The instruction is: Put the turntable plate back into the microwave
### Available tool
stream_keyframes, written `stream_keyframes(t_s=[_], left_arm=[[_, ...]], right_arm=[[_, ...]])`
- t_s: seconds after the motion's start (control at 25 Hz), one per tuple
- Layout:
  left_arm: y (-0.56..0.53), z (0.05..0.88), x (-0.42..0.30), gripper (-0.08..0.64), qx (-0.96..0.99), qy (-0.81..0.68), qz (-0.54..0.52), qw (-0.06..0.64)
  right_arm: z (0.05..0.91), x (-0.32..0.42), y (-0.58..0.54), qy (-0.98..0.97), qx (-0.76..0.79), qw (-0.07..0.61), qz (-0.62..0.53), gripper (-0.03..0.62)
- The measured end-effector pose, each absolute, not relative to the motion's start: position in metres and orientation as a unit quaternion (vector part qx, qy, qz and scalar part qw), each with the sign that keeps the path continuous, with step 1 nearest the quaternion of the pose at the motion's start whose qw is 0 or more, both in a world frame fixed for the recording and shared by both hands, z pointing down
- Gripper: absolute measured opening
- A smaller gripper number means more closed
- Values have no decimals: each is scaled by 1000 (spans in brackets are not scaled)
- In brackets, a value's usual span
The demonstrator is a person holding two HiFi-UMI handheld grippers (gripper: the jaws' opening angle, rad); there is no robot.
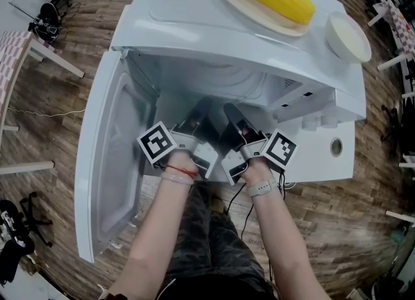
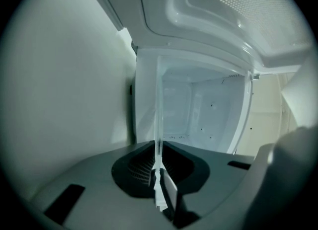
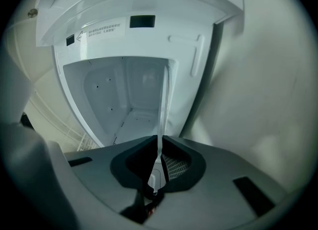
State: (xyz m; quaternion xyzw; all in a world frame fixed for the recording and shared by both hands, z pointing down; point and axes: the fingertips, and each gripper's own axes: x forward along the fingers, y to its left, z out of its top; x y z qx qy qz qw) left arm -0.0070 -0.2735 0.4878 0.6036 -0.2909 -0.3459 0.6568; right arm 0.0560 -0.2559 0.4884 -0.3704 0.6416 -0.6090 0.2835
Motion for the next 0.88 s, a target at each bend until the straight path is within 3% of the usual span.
stream_keyframes(t_s=[0.88], left_arm=[[-253,482,-15,37,605,-296,-352,650]], right_arm=[[489,53,-256,637,-366,292,-612,48]])
